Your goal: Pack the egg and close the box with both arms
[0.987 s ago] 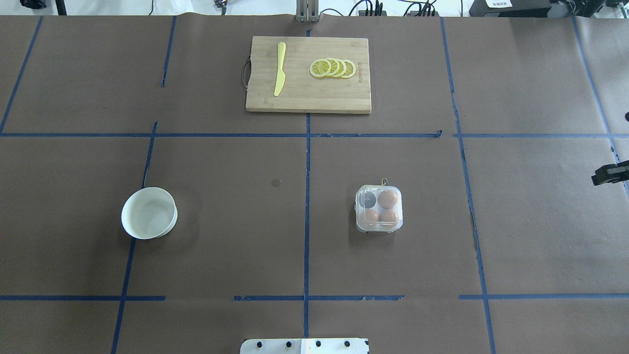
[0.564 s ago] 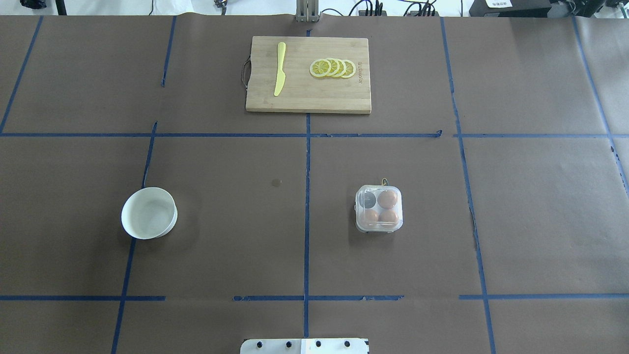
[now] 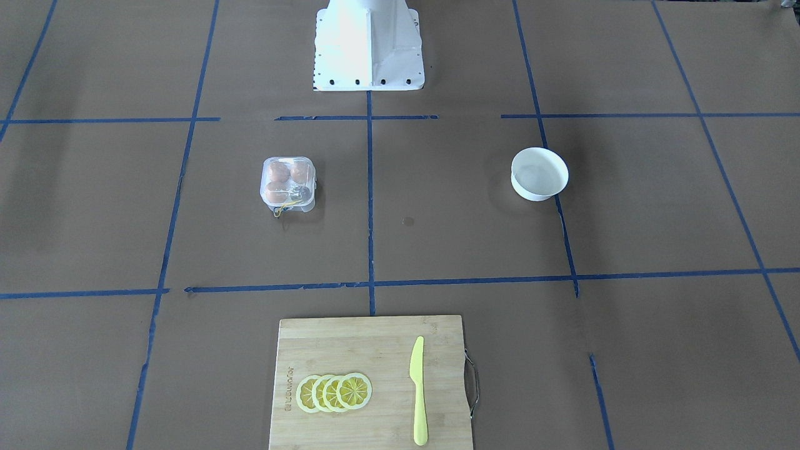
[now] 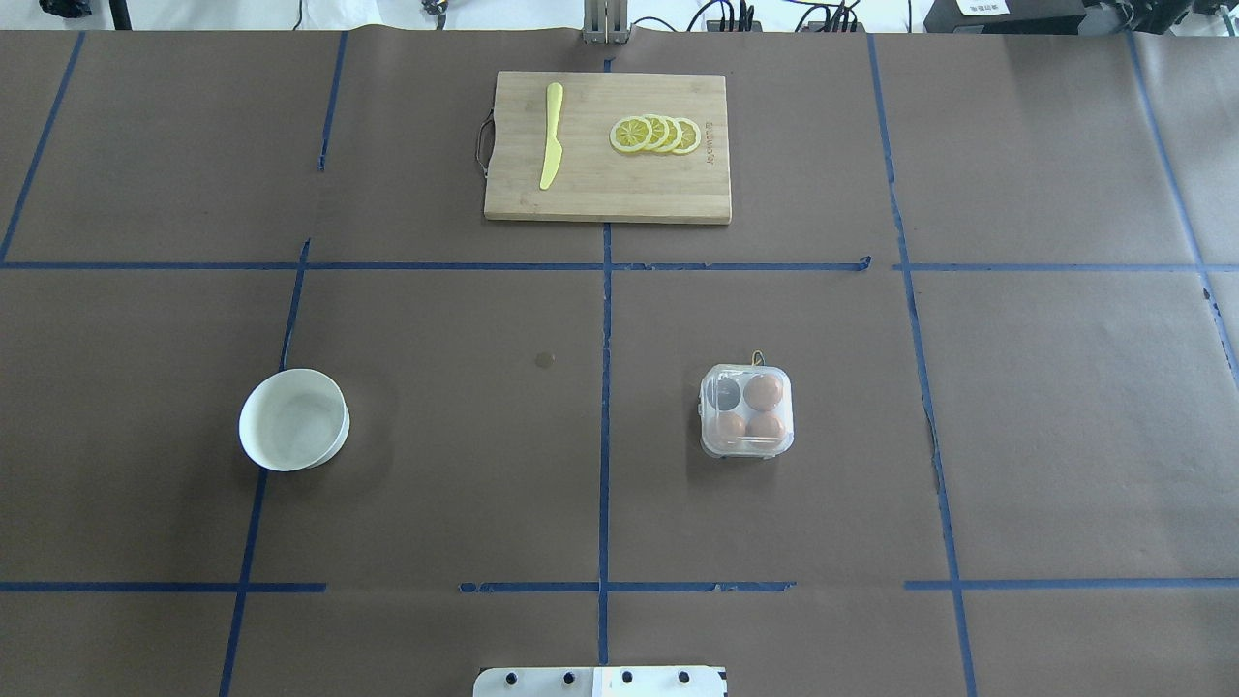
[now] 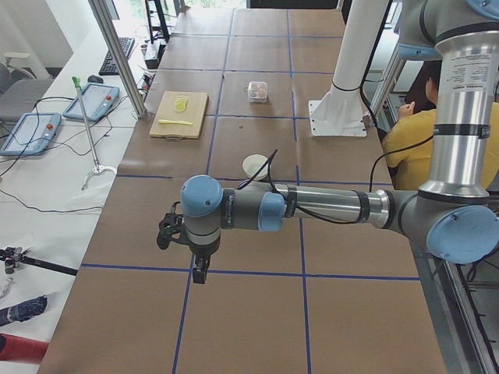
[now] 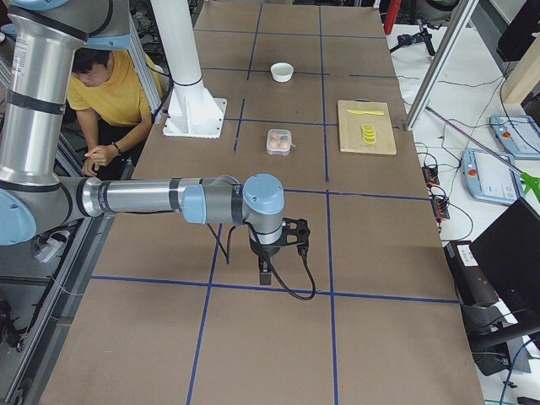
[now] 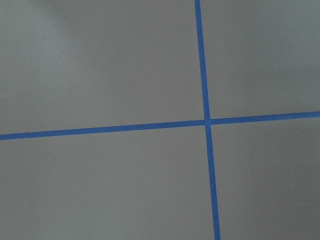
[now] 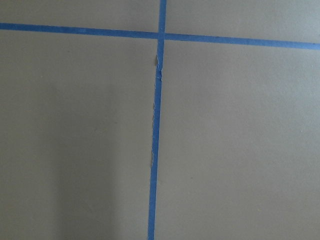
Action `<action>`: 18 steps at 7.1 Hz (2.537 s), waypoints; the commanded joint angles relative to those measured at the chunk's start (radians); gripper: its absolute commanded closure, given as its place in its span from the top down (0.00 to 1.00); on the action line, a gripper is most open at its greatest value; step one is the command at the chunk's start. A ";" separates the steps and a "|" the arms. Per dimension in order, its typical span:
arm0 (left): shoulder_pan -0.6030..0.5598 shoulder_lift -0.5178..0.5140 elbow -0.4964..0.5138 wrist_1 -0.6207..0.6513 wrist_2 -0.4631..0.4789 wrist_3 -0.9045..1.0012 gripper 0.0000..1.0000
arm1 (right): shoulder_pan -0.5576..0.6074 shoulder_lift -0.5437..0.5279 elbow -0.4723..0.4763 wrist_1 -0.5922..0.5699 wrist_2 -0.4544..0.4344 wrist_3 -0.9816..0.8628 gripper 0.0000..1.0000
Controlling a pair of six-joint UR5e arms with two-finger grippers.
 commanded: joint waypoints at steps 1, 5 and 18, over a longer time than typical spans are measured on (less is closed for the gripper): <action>0.015 0.000 -0.002 -0.001 0.009 -0.002 1.00 | 0.015 -0.021 -0.008 -0.025 0.003 -0.002 1.00; 0.026 0.012 -0.015 -0.008 0.001 0.005 1.00 | 0.015 -0.038 -0.006 -0.011 -0.021 0.007 1.00; 0.028 0.023 -0.014 -0.012 -0.001 0.003 1.00 | 0.012 -0.038 -0.016 -0.015 -0.019 0.009 1.00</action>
